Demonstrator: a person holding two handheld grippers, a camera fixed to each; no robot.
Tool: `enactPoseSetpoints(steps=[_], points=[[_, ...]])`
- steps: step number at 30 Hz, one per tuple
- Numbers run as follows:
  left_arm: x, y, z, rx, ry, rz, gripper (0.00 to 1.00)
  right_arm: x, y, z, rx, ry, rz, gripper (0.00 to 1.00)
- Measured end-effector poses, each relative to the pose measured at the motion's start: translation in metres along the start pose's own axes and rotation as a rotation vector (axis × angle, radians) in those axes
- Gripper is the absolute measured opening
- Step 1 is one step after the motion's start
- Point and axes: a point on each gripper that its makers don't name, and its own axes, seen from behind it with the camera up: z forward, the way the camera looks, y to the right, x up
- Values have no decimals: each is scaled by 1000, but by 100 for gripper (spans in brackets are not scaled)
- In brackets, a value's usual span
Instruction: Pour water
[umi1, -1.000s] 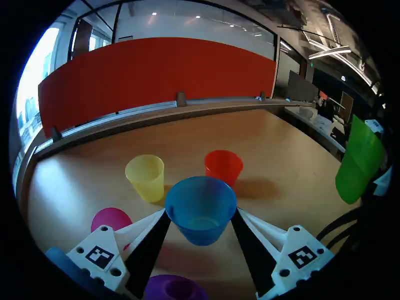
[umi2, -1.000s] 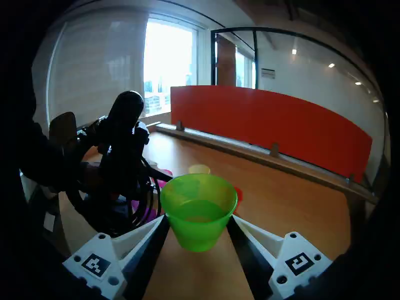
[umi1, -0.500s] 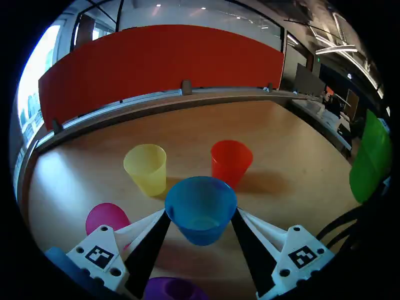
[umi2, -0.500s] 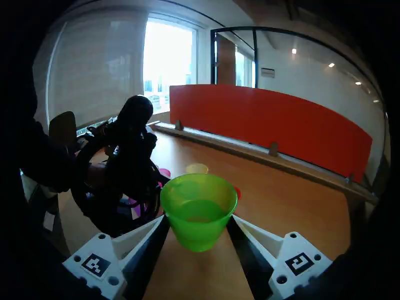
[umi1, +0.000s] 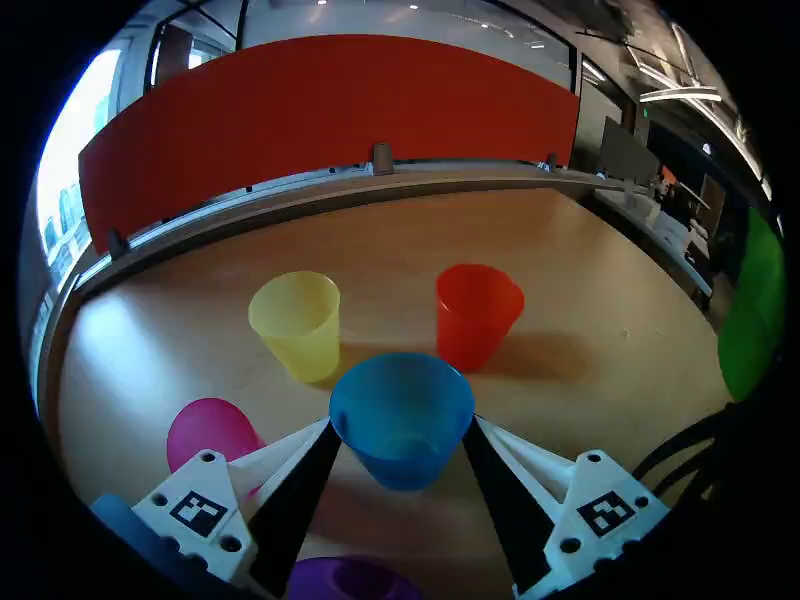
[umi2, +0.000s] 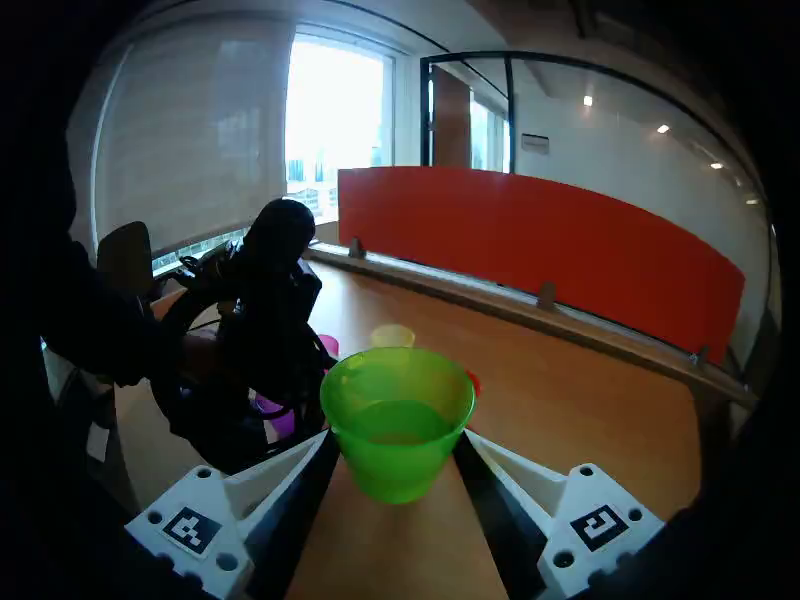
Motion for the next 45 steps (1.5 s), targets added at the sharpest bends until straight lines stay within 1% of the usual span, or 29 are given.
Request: enactPoseSetpoints(steps=[6,13,15,18,23,33,45], points=[[-7,-3,2,9,-23,12,86,0,1,0,-3,0,3,83],[-12,0,4,9,-39,15,86,0,2,-2,-5,-1,3,83],[-15,0,4,11,-48,13,88,0,2,-2,-5,0,2,83],[-18,-2,4,21,-60,16,90,0,3,-2,-4,0,0,84],[-18,-4,1,30,-60,22,90,0,3,-2,-3,0,0,84],[-15,-3,-11,28,-48,21,90,0,2,-1,-1,2,-3,83],[-4,-4,-38,22,-8,1,90,-1,0,3,4,9,-7,84]])
